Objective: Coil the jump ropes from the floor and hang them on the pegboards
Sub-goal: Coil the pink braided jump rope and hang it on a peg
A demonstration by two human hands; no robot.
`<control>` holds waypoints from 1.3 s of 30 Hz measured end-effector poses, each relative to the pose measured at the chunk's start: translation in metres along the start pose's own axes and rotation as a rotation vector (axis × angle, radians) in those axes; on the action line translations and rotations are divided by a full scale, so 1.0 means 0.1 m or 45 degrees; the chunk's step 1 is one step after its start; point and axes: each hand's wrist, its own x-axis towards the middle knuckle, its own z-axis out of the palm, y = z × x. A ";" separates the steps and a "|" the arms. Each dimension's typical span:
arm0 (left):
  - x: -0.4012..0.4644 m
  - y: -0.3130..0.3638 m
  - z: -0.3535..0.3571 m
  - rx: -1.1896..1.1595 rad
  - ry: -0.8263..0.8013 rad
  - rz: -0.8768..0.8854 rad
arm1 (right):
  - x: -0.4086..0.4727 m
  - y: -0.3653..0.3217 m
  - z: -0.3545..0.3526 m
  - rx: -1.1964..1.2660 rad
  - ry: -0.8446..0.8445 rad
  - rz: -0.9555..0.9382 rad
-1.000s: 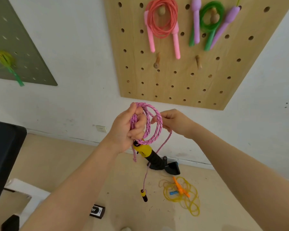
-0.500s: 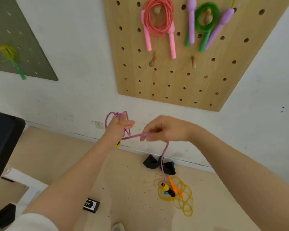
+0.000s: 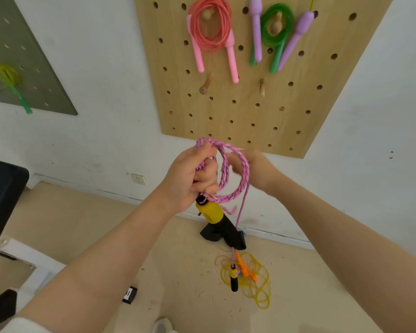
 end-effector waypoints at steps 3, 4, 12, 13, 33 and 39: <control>0.07 -0.01 0.09 -0.061 0.314 0.216 | -0.13 0.08 0.11 0.016 -0.243 0.101; 0.10 -0.01 0.07 -0.100 0.424 0.263 | -0.17 0.10 0.13 0.000 -0.327 0.134; 0.29 -0.29 -0.26 0.769 0.832 0.041 | -0.44 -0.02 0.03 -0.343 -0.773 -0.167; 0.29 -0.35 -0.30 0.949 0.783 -0.047 | -0.44 -0.07 -0.02 -0.246 -0.695 -0.209; -0.02 -0.07 0.58 0.005 0.142 0.258 | -0.58 0.30 -0.10 0.183 -0.267 0.116; 0.13 -0.29 0.36 0.096 0.530 0.191 | -0.71 0.15 -0.10 -0.141 -0.693 0.096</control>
